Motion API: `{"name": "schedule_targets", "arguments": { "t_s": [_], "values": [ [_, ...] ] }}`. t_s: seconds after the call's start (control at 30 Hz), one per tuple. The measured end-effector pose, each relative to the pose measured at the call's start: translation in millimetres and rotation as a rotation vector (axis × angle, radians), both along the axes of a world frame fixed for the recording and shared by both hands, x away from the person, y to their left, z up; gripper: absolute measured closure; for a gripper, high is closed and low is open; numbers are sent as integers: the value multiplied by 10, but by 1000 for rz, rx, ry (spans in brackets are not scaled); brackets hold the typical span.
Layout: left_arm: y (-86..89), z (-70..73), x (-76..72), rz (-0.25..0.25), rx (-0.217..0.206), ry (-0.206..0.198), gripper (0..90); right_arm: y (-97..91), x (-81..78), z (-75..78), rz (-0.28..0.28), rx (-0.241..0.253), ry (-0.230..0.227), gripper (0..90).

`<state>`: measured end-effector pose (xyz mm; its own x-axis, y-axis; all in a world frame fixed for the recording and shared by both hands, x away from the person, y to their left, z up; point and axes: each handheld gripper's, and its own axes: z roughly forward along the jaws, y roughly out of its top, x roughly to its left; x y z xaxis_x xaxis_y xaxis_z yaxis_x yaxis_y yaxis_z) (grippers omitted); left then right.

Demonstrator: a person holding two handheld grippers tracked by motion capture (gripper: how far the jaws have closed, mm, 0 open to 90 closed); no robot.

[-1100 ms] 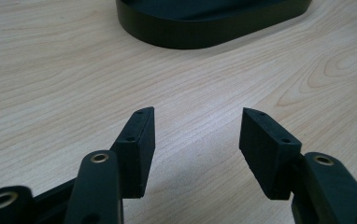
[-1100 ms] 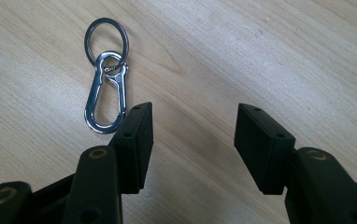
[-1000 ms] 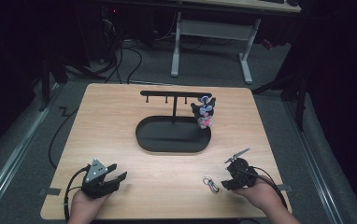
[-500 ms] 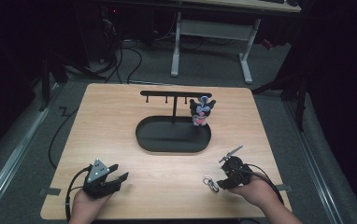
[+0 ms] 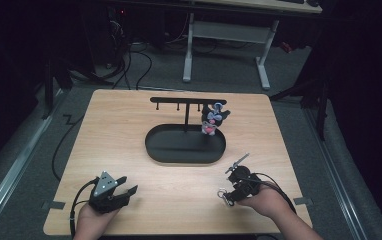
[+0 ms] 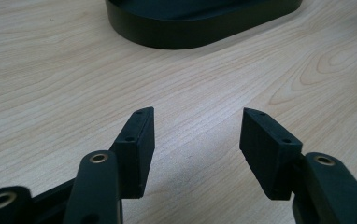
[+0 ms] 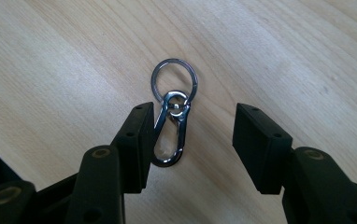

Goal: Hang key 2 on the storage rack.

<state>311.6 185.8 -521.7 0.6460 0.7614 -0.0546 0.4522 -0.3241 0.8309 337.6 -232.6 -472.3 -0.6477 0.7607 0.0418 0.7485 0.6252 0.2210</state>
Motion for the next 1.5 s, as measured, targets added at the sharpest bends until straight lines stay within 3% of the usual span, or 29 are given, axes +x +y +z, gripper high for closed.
{"name": "schedule_targets", "arguments": {
  "t_s": [0.37,0.53,0.63,0.8,0.9,0.97,1.37,1.47,1.5],
  "values": [
    [15,13,-6,9,2,-8,455,179,196,-118,13,-21,88,595],
    [26,7,0,8,0,-4,454,241,222,-150,60,-39,107,718],
    [23,11,4,7,3,-7,454,270,212,-135,48,-43,110,721],
    [17,12,1,7,3,-8,453,277,210,-123,74,-41,102,720],
    [21,12,0,8,2,-6,453,285,214,-116,41,-35,148,693],
    [22,12,-1,9,1,-6,453,274,242,-118,75,-25,137,703],
    [35,14,6,12,-4,-7,452,311,231,-70,90,-46,122,820],
    [28,10,7,10,-2,-6,452,295,212,-37,97,-42,98,832],
    [26,10,7,8,1,-7,452,286,207,-22,102,-40,86,884]
  ]
}}
